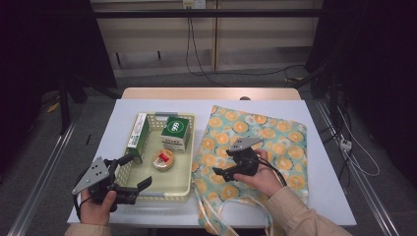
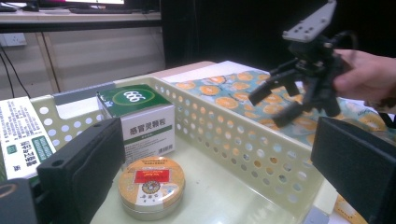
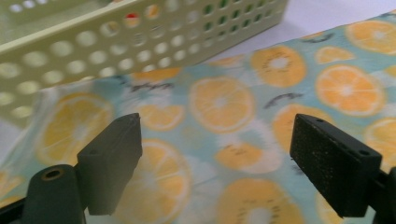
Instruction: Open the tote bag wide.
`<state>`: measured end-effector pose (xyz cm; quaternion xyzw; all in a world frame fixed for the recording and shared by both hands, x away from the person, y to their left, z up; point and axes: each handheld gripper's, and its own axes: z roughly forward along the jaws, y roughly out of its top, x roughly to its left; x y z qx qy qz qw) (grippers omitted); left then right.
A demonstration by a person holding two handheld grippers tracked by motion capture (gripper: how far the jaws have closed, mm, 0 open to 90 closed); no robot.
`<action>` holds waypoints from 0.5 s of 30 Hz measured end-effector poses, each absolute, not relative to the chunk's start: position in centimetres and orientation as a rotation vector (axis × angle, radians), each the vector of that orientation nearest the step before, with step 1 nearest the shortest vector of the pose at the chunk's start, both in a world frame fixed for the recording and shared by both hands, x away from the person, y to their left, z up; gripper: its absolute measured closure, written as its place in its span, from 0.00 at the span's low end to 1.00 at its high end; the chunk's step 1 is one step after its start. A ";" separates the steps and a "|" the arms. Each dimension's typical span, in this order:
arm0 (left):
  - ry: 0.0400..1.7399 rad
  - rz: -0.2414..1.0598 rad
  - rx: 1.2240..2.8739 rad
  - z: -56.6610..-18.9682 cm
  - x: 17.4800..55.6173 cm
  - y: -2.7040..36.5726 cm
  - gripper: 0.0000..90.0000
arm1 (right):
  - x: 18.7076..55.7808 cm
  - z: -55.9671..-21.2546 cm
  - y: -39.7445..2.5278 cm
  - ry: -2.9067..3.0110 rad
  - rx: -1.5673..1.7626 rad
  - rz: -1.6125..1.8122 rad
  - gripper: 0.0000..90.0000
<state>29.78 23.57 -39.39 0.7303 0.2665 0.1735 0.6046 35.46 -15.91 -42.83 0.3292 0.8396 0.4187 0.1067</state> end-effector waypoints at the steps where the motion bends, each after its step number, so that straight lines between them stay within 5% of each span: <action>1: 0.617 0.401 1.691 -39.4 29.8 23.5 0.03 | 35.1 -42.9 -15.7 2.490 0.956 1.241 0.19; 15: 0.621 0.400 1.698 -39.7 29.8 23.6 0.03 | 31.4 -45.2 -14.2 2.652 0.803 1.188 0.17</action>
